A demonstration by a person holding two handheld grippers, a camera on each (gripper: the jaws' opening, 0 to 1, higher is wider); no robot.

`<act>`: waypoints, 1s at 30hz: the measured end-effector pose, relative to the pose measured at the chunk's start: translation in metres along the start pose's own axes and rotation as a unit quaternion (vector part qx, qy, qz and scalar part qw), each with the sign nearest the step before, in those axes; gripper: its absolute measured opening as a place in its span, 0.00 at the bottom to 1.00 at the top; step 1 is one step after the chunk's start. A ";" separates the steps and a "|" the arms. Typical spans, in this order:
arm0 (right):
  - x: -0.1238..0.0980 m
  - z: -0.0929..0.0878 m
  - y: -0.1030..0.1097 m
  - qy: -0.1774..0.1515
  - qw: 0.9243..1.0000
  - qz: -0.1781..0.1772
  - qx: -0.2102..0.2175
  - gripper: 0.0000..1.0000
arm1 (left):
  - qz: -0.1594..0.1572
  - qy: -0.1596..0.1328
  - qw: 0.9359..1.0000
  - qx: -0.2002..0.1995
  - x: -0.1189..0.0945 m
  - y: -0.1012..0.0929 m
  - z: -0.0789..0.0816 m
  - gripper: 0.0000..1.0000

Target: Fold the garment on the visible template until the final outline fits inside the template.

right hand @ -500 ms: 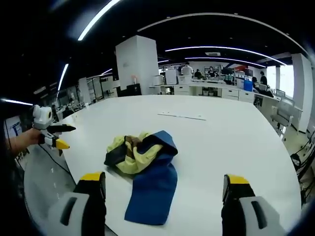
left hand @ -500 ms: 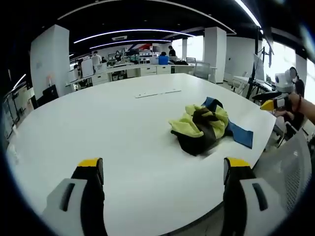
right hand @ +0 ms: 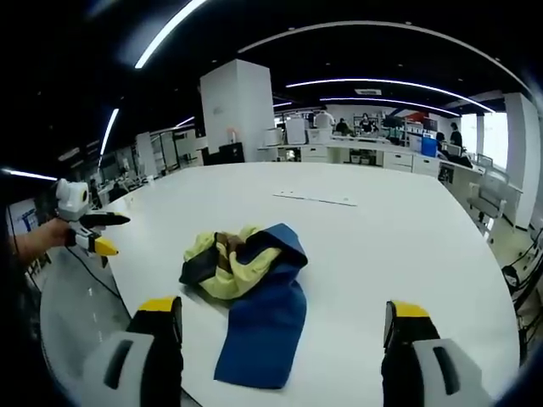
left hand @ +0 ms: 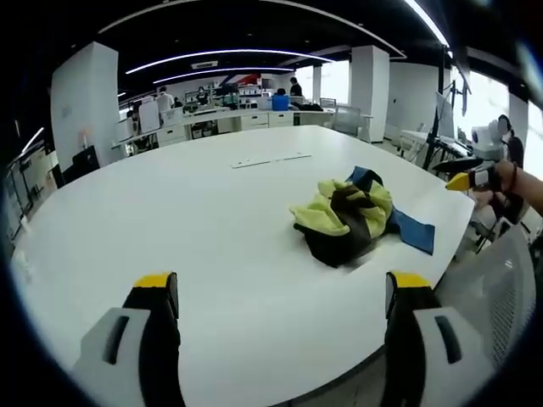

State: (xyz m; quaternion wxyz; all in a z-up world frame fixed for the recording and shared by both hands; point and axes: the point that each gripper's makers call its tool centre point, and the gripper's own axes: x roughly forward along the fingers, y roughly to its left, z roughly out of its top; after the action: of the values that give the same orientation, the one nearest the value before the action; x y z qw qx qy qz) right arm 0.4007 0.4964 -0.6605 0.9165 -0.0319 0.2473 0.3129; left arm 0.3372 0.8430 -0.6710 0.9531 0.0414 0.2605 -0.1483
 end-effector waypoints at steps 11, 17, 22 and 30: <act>0.002 -0.002 0.009 0.009 1.000 0.013 -0.004 0.95 | -0.013 -0.001 1.000 0.004 0.004 -0.007 0.003 0.98; 0.003 -0.001 0.007 0.005 1.000 0.013 -0.003 0.96 | -0.016 -0.002 1.000 0.006 0.006 -0.009 0.005 0.98; 0.002 -0.002 0.005 0.006 1.000 0.012 -0.004 0.97 | -0.015 -0.003 1.000 0.004 0.006 -0.008 0.005 0.98; 0.001 -0.003 0.004 0.007 1.000 0.010 -0.001 0.97 | -0.016 -0.006 1.000 -0.003 0.006 -0.010 0.007 0.97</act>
State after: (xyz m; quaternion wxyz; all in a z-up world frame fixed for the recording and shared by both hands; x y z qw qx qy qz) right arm 0.3977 0.4994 -0.6632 0.9115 -0.0325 0.2535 0.3222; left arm 0.3427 0.8312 -0.6684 0.9524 0.0331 0.2556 -0.1629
